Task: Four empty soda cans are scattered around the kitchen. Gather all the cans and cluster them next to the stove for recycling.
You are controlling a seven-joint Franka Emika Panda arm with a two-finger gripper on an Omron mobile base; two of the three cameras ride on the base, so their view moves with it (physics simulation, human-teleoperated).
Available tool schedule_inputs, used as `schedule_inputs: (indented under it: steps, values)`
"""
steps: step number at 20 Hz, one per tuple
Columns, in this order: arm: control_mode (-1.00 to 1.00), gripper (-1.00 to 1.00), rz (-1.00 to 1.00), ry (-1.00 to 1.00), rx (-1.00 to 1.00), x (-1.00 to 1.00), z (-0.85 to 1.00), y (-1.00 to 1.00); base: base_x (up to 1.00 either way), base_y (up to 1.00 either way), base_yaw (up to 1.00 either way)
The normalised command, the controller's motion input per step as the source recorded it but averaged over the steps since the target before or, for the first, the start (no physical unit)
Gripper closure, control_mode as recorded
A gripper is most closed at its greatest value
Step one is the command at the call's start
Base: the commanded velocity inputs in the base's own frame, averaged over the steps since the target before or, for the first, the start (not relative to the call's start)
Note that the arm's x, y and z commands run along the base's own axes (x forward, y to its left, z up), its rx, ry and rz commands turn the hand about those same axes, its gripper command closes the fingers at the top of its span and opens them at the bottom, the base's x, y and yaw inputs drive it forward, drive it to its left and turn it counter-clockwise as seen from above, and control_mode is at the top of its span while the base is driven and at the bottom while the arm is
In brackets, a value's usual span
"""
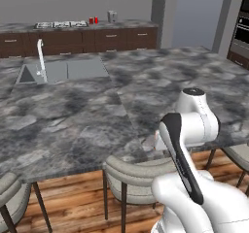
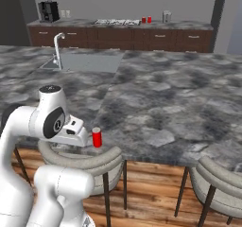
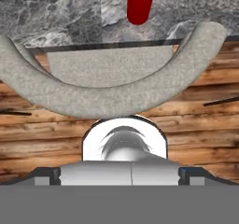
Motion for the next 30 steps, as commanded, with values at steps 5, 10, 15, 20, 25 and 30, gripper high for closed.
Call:
schedule_inputs:
  steps: [5,10,15,20,25,30]
  values:
    - [-1.00,-1.00,0.00,0.00,0.00,0.58,0.00,0.00,0.00,0.00,0.00]
    - [-1.00,-1.00,0.00,0.00,0.00,0.57,0.00,-0.01,0.00,0.00,0.00]
    - [-1.00,-1.00,0.00,0.00,0.00,0.55,0.00,-0.09,0.00,0.00,0.00]
    - [-1.00,-1.00,0.00,0.00,0.00,0.44,-0.02,-0.05,0.00,0.00,0.00]
    - [-1.00,-1.00,0.00,0.00,0.00,0.29,-0.04,-0.05,0.00,0.00,0.00]
    - [-1.00,-1.00,0.00,-0.01,0.00,0.21,-0.25,-0.15,0.00,0.00,0.00]
